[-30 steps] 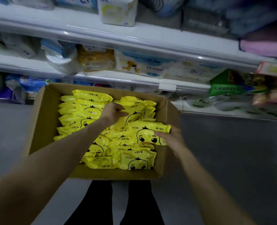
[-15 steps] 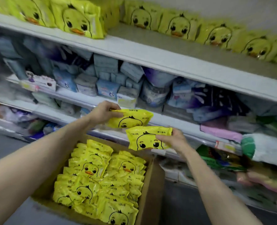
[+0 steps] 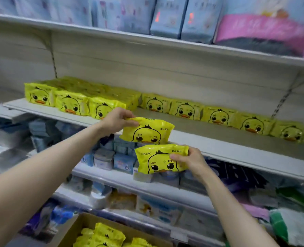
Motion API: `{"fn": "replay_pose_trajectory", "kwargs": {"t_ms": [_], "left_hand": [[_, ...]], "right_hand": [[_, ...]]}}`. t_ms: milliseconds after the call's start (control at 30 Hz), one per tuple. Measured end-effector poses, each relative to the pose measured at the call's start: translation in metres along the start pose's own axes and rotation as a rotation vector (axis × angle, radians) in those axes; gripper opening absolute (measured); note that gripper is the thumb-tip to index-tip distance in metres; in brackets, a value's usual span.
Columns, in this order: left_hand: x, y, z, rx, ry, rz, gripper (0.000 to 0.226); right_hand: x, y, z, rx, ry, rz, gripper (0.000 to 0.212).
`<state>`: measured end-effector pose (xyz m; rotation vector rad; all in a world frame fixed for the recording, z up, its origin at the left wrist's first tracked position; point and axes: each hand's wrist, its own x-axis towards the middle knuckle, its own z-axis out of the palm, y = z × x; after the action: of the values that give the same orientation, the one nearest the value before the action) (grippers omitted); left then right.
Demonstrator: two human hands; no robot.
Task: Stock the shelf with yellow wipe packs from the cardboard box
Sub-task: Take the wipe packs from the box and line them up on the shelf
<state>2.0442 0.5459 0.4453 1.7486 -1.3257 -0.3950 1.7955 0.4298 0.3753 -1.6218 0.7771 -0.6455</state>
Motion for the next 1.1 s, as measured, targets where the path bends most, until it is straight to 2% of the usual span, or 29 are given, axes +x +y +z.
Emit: {"fn": "replay_pose_trajectory", "kwargs": {"t_ms": [100,167,233,433,533,633,767,833,933,1000,1100], "left_hand": [[0.02,0.01,-0.017,0.028,0.008,0.035,0.022],[0.035,0.015,-0.027,0.05,-0.006,0.076,0.015],[0.053,0.017,-0.034,0.059,-0.008,0.11,0.018],[0.112,0.01,-0.041,0.199,0.019,0.169,0.029],[0.143,0.005,-0.036,0.266,0.016,0.194,0.027],[0.178,-0.005,-0.03,0.289,0.011,0.171,0.022],[0.215,-0.021,-0.025,0.305,-0.021,0.111,0.022],[0.23,-0.029,-0.021,0.299,-0.034,0.114,0.021],[0.249,-0.039,-0.013,0.317,-0.058,0.115,0.021],[0.261,-0.045,-0.007,0.368,-0.07,0.122,0.015],[0.273,-0.049,-0.002,0.439,-0.096,0.115,0.02]], "right_hand": [[0.011,-0.026,0.009,0.05,0.063,-0.045,0.02],[0.019,-0.04,0.013,0.048,0.088,-0.064,0.021],[0.028,-0.051,0.017,0.042,0.114,-0.07,0.023],[0.065,-0.067,0.023,-0.033,0.204,-0.046,0.027],[0.087,-0.066,0.024,-0.035,0.247,-0.033,0.03],[0.112,-0.062,0.024,-0.06,0.282,0.003,0.025],[0.148,-0.052,0.016,-0.127,0.347,0.097,0.039],[0.167,-0.046,0.012,-0.115,0.363,0.172,0.038],[0.189,-0.035,0.007,-0.1,0.354,0.235,0.051],[0.2,-0.034,0.008,-0.143,0.342,0.188,0.064],[0.219,-0.029,0.007,-0.186,0.386,0.105,0.1]]}}
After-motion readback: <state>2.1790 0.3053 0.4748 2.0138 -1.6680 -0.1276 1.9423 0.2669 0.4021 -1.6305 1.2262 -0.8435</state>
